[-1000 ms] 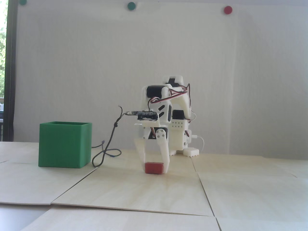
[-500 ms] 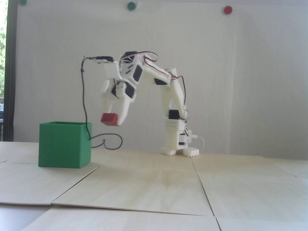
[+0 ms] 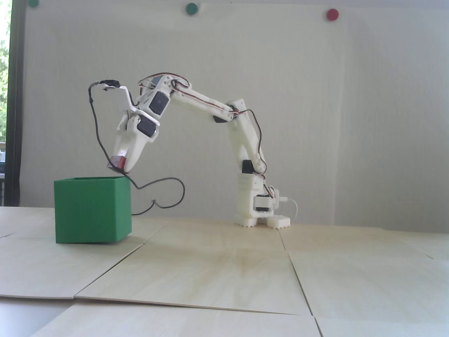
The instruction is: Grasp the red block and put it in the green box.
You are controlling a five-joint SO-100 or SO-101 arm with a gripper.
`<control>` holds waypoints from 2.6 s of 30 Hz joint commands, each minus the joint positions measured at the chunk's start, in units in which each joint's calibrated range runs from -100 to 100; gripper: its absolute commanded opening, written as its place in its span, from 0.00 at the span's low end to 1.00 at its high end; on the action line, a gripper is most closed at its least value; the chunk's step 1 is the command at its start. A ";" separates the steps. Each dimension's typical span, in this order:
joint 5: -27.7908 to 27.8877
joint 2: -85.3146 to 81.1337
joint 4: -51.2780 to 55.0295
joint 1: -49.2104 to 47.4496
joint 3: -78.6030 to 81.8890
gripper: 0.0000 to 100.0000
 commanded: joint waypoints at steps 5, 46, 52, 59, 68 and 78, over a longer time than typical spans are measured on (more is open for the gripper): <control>0.18 -8.90 -1.03 -1.40 -6.32 0.02; 0.02 -8.98 -7.77 -1.32 -10.40 0.02; 1.95 -8.98 -7.69 0.05 -10.13 0.02; 1.69 -8.66 -7.69 -0.11 -10.04 0.02; 1.84 -8.90 -7.60 -0.43 -9.87 0.02; 1.95 -8.98 -3.30 2.38 -10.13 0.02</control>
